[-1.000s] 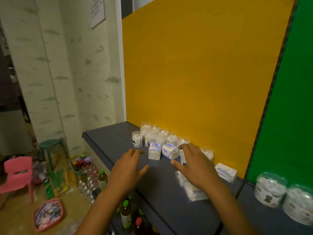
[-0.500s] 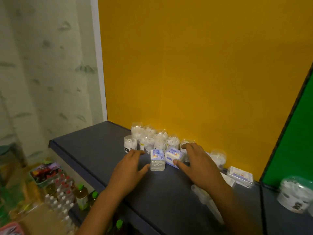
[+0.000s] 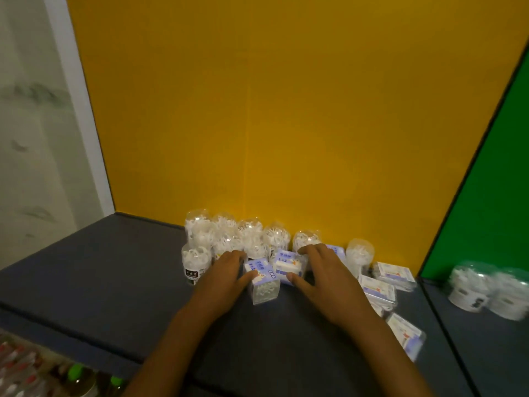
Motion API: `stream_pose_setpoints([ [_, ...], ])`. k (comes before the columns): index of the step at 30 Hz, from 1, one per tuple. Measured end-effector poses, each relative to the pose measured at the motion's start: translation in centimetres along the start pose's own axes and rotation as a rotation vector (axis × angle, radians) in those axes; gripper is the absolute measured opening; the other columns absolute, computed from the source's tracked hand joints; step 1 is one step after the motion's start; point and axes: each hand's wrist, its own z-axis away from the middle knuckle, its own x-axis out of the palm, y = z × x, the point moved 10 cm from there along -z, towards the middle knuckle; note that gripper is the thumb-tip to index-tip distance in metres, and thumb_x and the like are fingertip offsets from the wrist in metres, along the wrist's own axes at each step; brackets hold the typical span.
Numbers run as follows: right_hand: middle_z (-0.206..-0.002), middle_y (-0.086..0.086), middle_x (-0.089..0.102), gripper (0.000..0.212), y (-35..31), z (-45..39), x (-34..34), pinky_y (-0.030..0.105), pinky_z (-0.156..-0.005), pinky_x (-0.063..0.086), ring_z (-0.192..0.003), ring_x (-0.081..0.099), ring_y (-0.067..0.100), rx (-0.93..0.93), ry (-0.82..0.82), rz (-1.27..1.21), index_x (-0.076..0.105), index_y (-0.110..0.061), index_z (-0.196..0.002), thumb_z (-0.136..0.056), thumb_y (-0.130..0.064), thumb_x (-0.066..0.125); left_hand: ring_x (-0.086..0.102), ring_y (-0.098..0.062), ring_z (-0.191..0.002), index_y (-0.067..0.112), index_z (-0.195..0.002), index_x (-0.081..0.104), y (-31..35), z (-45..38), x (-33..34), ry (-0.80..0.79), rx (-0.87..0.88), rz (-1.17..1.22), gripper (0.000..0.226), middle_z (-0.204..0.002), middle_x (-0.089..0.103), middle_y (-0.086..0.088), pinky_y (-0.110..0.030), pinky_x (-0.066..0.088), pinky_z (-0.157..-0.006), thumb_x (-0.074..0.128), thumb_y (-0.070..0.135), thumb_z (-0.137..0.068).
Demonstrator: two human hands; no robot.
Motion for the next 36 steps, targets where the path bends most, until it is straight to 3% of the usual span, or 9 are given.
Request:
stream_pose_setpoints([
  [5,-0.134,-0.005,0.047,0.053,0.1,-0.1,-0.1,0.028,-0.09,0.043,-0.118,0.048,0.015,0.02,0.017,0.027,0.043,-0.028,-0.134,-0.09,-0.056,0.055,0.052,-0.007,-0.084,0.019,-0.119,0.054,-0.1,-0.7,1.6,-0.169,-0.013,0.102,0.037,-0.101,0.059,0.001,-0.021,0.04,-0.071,0.052,0.044,-0.093],
  [10,-0.135,-0.004,0.048,0.053,-0.2,-0.5,-0.1,0.032,-0.093,0.046,-0.119,0.05,0.017,0.028,0.016,0.063,0.043,-0.027,-0.134,-0.09,-0.054,0.056,0.057,-0.012,-0.078,0.027,-0.089,0.05,-1.4,-0.9,1.9,-0.2,-0.078,0.183,0.025,-0.085,0.062,0.003,-0.028,0.046,-0.071,0.058,0.051,-0.087],
  [13,-0.136,-0.004,0.047,0.052,-0.3,-0.7,-0.2,0.031,-0.092,0.045,-0.118,0.051,0.017,0.04,0.013,0.081,0.044,-0.028,-0.134,-0.091,-0.053,0.056,0.061,-0.015,-0.082,0.022,-0.092,0.05,-1.4,-0.6,1.6,-0.163,-0.083,0.29,0.031,-0.091,0.065,-0.001,-0.029,0.046,-0.067,0.069,0.044,-0.082],
  [16,-0.133,-0.004,0.049,0.05,-0.4,-0.9,0.5,0.031,-0.09,0.044,-0.116,0.051,0.018,0.035,-0.013,0.119,0.044,-0.029,-0.134,-0.091,-0.052,0.056,0.067,-0.02,-0.084,0.016,-0.096,0.054,-1.5,-0.1,1.4,-0.119,-0.106,0.532,0.035,-0.093,0.068,-0.001,-0.041,0.058,-0.073,0.079,0.027,-0.075],
  [20,-0.13,-0.002,0.053,0.05,0.1,-1.3,1.3,0.031,-0.09,0.042,-0.114,0.052,0.019,0.053,-0.05,0.182,0.044,-0.029,-0.134,-0.09,-0.049,0.057,0.069,-0.015,-0.09,0.014,-0.109,0.055,-2.3,0.8,0.3,0.005,-0.106,0.78,0.05,-0.108,0.062,-0.002,-0.025,0.058,-0.071,0.083,0.008,-0.068],
  [24,-0.134,0.0,0.051,0.058,0.4,-1.9,2.0,0.031,-0.095,0.041,-0.118,0.05,0.02,0.075,-0.097,0.222,0.041,-0.026,-0.138,-0.089,-0.051,0.058,0.071,-0.02,-0.09,0.017,-0.117,0.055,-3.0,2.2,-0.8,0.086,-0.144,1.059,0.052,-0.111,0.064,-0.004,-0.033,0.06,-0.071,0.078,0.003,-0.072],
  [27,-0.133,0.001,0.051,0.059,0.5,-2.4,2.7,0.03,-0.092,0.042,-0.116,0.05,0.019,0.082,-0.135,0.248,0.042,-0.024,-0.136,-0.087,-0.053,0.06,0.071,-0.016,-0.09,0.02,-0.117,0.057,-3.1,3.1,-1.4,0.125,-0.163,1.202,0.048,-0.108,0.067,-0.001,-0.029,0.059,-0.068,0.074,0.002,-0.076],
  [32,-0.132,0.003,0.049,0.062,0.3,-3.2,3.3,0.029,-0.089,0.043,-0.116,0.05,0.02,0.114,-0.163,0.3,0.047,-0.021,-0.134,-0.084,-0.054,0.064,0.07,-0.006,-0.089,0.027,-0.121,0.056,-3.9,4.0,-2.6,0.168,-0.153,1.25,0.051,-0.109,0.067,0.002,-0.024,0.057,-0.066,0.072,0.004,-0.079],
  [36,-0.132,0.004,0.049,0.062,0.3,-3.5,3.5,0.03,-0.093,0.041,-0.118,0.047,0.02,0.149,-0.156,0.35,0.05,-0.021,-0.131,-0.083,-0.058,0.063,0.07,-0.01,-0.091,0.026,-0.121,0.057,-5.4,4.6,-4.0,0.225,-0.131,1.201,0.05,-0.106,0.07,0.0,-0.025,0.057,-0.066,0.072,0.005,-0.079],
])
